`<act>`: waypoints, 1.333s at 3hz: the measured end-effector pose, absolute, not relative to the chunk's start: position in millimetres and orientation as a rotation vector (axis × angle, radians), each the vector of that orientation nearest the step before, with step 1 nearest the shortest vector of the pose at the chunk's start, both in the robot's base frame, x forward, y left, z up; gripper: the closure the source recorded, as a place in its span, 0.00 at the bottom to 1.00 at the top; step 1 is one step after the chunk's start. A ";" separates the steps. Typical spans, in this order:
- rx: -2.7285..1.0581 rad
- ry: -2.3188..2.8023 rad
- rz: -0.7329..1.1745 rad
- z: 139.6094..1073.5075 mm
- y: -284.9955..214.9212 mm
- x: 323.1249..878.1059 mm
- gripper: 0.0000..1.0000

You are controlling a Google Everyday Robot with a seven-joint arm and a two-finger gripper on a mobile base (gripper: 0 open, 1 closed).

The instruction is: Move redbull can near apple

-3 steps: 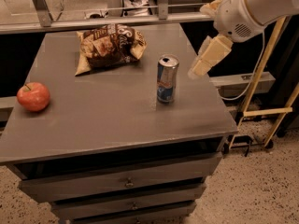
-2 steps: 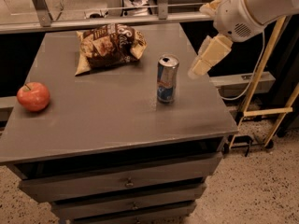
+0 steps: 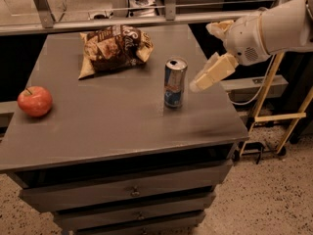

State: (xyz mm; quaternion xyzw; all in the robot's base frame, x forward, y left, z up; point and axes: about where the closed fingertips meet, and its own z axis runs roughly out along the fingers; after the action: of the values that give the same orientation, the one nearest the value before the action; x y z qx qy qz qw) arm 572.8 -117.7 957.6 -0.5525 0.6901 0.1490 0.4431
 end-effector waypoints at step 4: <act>-1.207 1.500 0.730 937.9 -66.0 562.1 0.00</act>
Offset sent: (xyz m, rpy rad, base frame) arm -0.0100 0.0300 0.0061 0.3840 -0.0603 0.1059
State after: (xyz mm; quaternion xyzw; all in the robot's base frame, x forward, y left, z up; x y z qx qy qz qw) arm 562.1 -66.0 937.9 -0.5025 0.6244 0.3038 0.5151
